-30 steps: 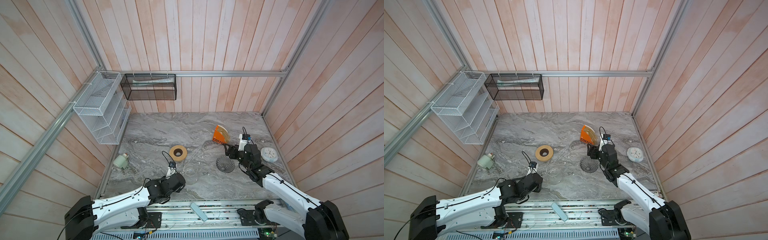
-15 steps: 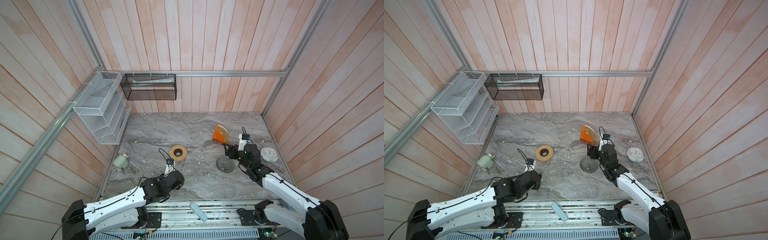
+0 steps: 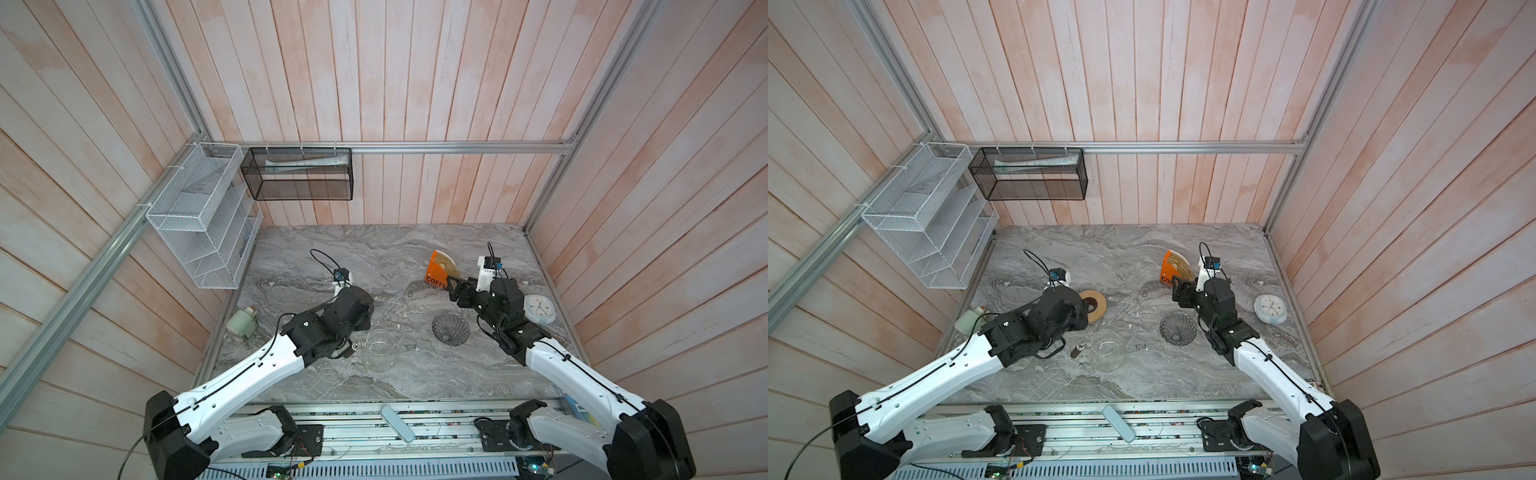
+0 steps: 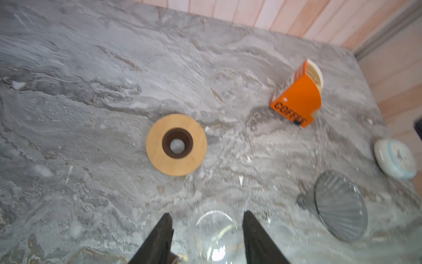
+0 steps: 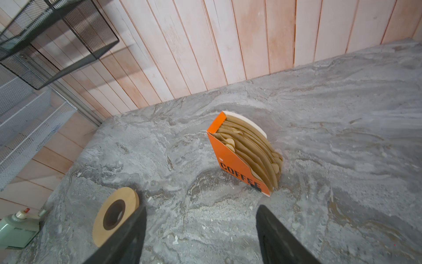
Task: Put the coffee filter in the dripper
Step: 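Move left gripper over the round wooden dripper stand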
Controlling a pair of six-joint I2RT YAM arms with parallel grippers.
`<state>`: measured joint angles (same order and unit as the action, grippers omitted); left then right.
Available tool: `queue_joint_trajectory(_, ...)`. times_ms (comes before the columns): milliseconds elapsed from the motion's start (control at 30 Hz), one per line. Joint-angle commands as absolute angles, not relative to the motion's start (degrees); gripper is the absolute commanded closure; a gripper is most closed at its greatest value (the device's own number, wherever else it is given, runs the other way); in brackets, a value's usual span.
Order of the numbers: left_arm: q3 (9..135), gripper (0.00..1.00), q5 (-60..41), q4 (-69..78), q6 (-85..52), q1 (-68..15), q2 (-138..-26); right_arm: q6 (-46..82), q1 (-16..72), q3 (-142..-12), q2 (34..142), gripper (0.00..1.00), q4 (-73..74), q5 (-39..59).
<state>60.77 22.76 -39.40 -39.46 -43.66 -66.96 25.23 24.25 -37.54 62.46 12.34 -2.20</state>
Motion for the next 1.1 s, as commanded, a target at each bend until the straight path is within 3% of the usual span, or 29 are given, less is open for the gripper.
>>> queue_joint_trajectory(0, 61.52, 0.46, 10.8, -38.28, -34.33, -33.93, -69.15, 23.67, 24.52, -40.7, 63.93, 0.24, 10.9, -0.33)
queue_joint_trajectory(133, 60.65, 0.38, 4.93, -32.49, -30.73, -26.98, -73.38, 23.71, 24.52, -42.35, 65.89, 0.24, 11.74, 0.39)
queue_joint_trajectory(300, 61.01, 0.36, -0.6, -30.71, -28.98, -23.16, -79.66, 23.73, 24.57, -43.59, 67.84, 0.24, 12.07, 1.58)
queue_joint_trajectory(767, 58.1, 0.43, -4.21, -27.16, -26.02, -21.62, -90.58, 23.94, 24.52, -42.52, 70.27, 0.24, 13.63, 0.74)
queue_joint_trajectory(1067, 58.9, 0.39, -1.22, -26.97, -26.24, -21.6, -95.36, 23.64, 24.43, -42.02, 71.07, 0.24, 14.24, 0.62)
